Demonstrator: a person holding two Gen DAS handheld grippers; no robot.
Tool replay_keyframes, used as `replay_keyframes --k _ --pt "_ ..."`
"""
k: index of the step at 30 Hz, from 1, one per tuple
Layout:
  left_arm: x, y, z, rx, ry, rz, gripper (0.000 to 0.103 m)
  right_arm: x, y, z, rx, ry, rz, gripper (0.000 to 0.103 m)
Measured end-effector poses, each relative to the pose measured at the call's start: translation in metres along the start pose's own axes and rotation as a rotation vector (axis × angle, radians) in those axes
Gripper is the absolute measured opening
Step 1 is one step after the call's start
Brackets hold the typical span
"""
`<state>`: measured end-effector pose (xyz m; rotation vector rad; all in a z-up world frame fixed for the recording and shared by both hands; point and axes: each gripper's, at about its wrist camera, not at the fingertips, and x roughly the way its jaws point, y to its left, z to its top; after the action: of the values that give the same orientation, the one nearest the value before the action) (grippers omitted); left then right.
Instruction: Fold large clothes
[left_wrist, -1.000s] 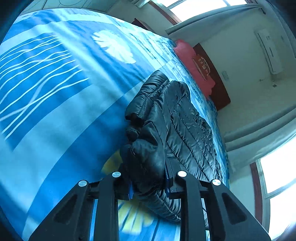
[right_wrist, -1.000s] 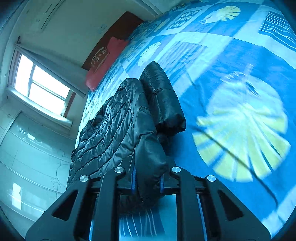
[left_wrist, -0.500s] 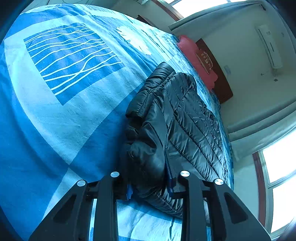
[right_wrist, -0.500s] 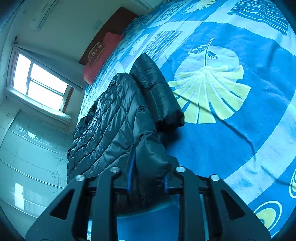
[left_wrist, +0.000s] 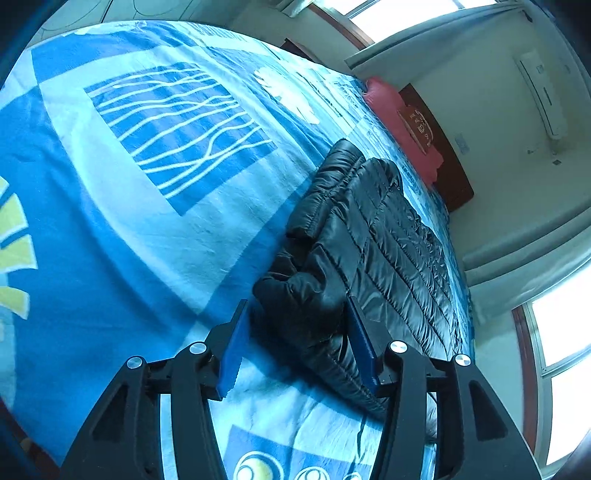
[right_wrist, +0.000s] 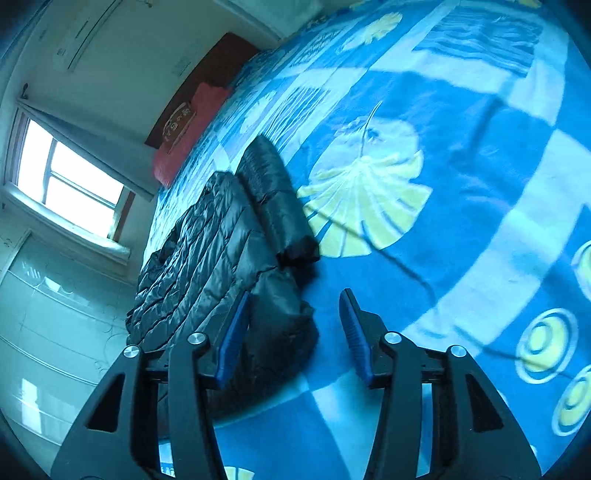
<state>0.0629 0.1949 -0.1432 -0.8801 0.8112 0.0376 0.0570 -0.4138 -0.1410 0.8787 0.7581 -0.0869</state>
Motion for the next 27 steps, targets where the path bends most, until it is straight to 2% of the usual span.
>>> replay_keyframes --k 7,12,21,27 --pt "-0.028 -0.005 0.006 0.095 -0.048 0.073 0.052 -0.022 0.02 0.006 -0.139 -0.06 -0.116 0.05" --pt "-0.032 -0.018 0.017 0.239 -0.044 0.147 0.056 -0.015 0.06 -0.005 -0.291 -0.023 -0.136 0.05" --pt "-0.006 -0.043 0.044 0.352 -0.003 0.181 0.057 0.049 0.15 -0.042 -0.543 0.141 -0.103 0.05" --pt "0.021 -0.056 0.061 0.399 0.026 0.192 0.057 0.098 0.215 -0.056 -0.664 0.178 -0.078 0.05"
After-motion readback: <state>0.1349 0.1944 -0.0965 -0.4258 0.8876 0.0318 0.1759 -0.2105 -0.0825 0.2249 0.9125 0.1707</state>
